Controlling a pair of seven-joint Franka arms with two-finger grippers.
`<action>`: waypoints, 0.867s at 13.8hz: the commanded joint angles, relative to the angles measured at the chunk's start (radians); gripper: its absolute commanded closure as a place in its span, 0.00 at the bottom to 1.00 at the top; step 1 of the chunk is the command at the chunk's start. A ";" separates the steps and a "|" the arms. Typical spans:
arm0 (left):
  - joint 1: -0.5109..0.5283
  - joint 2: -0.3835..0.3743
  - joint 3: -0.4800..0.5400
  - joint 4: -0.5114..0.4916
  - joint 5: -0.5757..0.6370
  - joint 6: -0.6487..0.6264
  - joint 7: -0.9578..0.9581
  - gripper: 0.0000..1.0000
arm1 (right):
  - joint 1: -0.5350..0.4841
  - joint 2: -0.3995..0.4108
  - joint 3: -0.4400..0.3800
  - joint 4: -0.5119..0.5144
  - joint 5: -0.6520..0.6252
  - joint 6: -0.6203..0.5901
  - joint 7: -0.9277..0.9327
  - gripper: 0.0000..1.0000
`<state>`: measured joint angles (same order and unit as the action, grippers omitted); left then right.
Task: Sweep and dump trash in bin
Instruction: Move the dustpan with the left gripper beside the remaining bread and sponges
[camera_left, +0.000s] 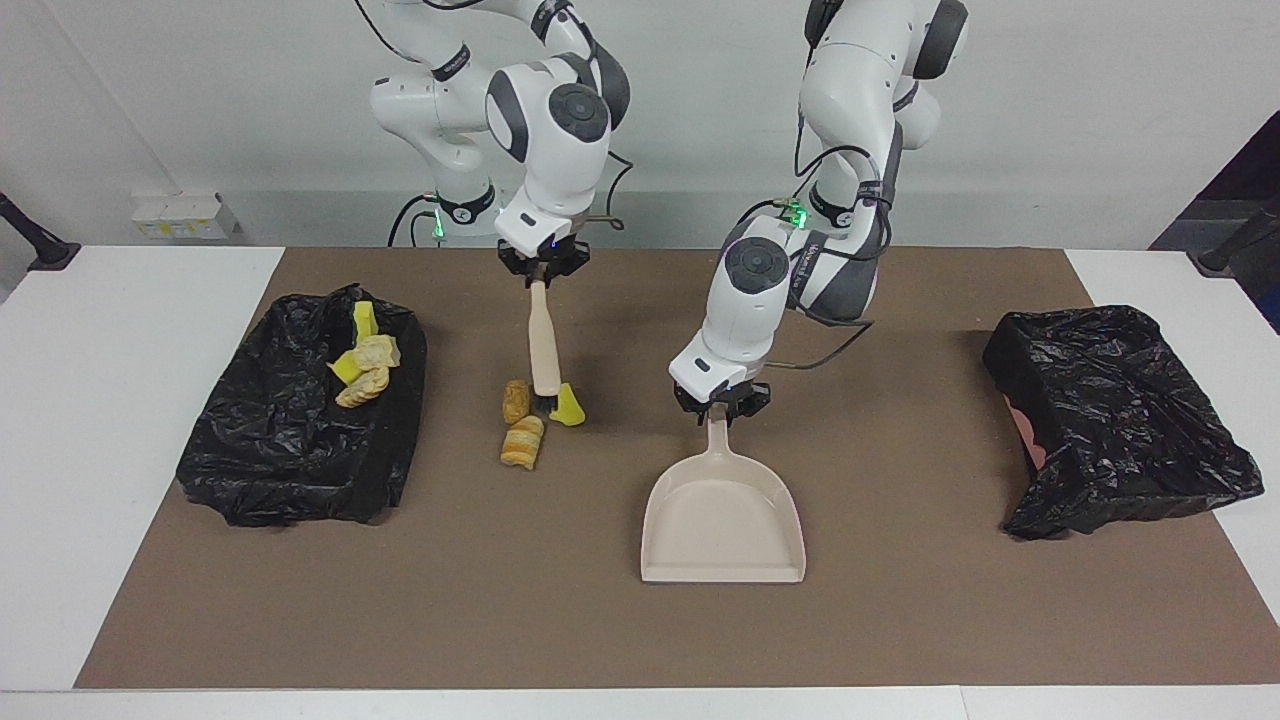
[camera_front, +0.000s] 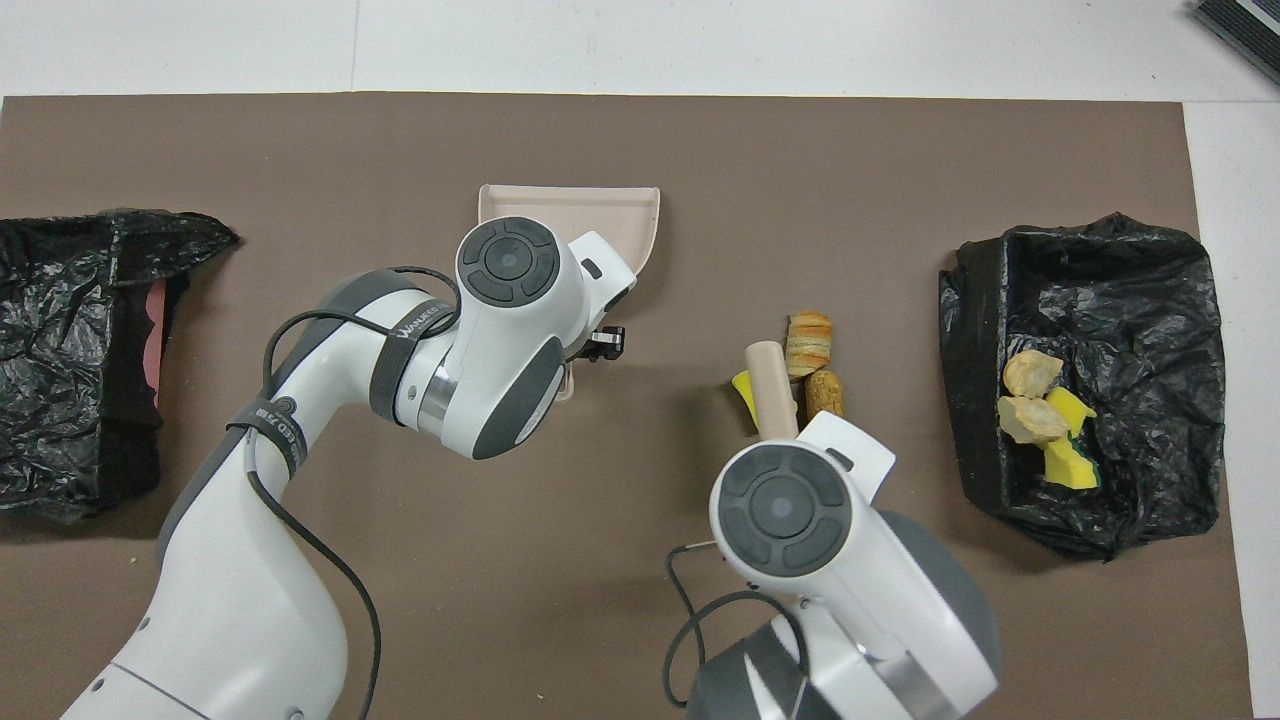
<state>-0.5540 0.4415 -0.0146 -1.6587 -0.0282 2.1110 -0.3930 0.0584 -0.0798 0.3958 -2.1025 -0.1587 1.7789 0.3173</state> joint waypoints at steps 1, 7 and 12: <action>0.009 -0.024 0.016 0.025 0.013 -0.084 0.092 1.00 | -0.026 0.072 -0.107 -0.008 -0.091 0.091 -0.138 1.00; 0.121 -0.050 0.019 0.134 0.041 -0.327 0.566 1.00 | -0.011 0.170 -0.130 -0.017 -0.087 0.175 -0.107 1.00; 0.141 -0.029 0.019 0.145 0.083 -0.206 1.004 1.00 | 0.060 0.213 -0.100 -0.008 0.172 0.214 -0.093 1.00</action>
<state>-0.4276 0.3940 0.0102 -1.5360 0.0284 1.8698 0.4815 0.1016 0.1104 0.2698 -2.1136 -0.0621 1.9619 0.1961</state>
